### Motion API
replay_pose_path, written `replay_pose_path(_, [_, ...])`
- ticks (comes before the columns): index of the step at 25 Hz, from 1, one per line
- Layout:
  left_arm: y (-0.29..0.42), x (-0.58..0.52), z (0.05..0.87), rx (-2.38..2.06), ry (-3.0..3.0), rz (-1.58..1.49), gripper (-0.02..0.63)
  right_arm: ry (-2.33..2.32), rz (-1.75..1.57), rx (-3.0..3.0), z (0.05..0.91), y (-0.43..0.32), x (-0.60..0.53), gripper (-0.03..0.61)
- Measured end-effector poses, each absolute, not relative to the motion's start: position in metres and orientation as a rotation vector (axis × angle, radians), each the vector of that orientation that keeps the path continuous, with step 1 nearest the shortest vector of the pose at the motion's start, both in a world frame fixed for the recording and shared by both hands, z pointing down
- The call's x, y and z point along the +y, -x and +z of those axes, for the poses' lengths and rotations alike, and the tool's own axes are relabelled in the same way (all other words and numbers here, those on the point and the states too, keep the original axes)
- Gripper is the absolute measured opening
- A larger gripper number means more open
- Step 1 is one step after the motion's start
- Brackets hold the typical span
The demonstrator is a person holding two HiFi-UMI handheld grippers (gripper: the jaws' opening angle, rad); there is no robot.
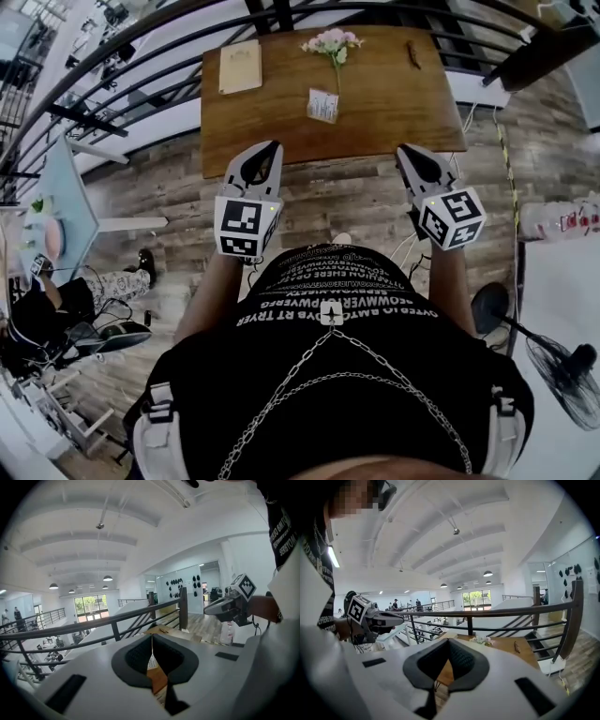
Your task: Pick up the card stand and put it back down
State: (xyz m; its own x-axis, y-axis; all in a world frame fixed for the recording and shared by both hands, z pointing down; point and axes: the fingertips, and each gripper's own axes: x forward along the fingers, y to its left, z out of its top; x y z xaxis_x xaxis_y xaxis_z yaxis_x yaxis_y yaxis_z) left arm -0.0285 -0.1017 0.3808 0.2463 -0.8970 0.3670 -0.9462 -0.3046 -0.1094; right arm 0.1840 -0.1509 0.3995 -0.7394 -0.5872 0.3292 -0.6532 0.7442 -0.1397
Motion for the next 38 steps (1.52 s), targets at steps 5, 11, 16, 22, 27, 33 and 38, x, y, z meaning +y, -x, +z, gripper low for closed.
replay_pose_path(5, [0.016, -0.112, 0.389, -1.76, -2.345, 0.589, 0.029, -0.946, 0.38, -2.693, 0.405, -0.195, -0.164, 0.015])
replay_pose_path(11, [-0.013, -0.123, 0.388, -1.72, -2.376, 0.62, 0.029, -0.99, 0.443, -2.673, 0.417, -0.226, -0.173, 0.015])
replay_pose_path(16, [-0.018, -0.119, 0.39, -1.706, -2.373, 0.619, 0.029, -0.982, 0.463, -2.651, 0.426, -0.23, -0.176, 0.015])
replay_pose_path(22, [0.002, -0.113, 0.399, -1.719, -2.332, 0.603, 0.029, -0.955, 0.476, -2.626, 0.437, -0.215, -0.179, 0.015])
replay_pose_path(27, [0.026, -0.125, 0.411, -1.705, -2.326, 0.592, 0.029, -0.972, 0.487, -2.595, 0.454, -0.192, -0.187, 0.015])
replay_pose_path(33, [0.041, -0.164, 0.391, -1.688, -2.408, 0.554, 0.029, -1.004, 0.528, -2.53, 0.478, -0.175, -0.205, 0.015])
replay_pose_path(38, [0.064, -0.181, 0.395, -1.669, -2.404, 0.569, 0.029, -1.036, 0.549, -2.501, 0.491, -0.16, -0.227, 0.015])
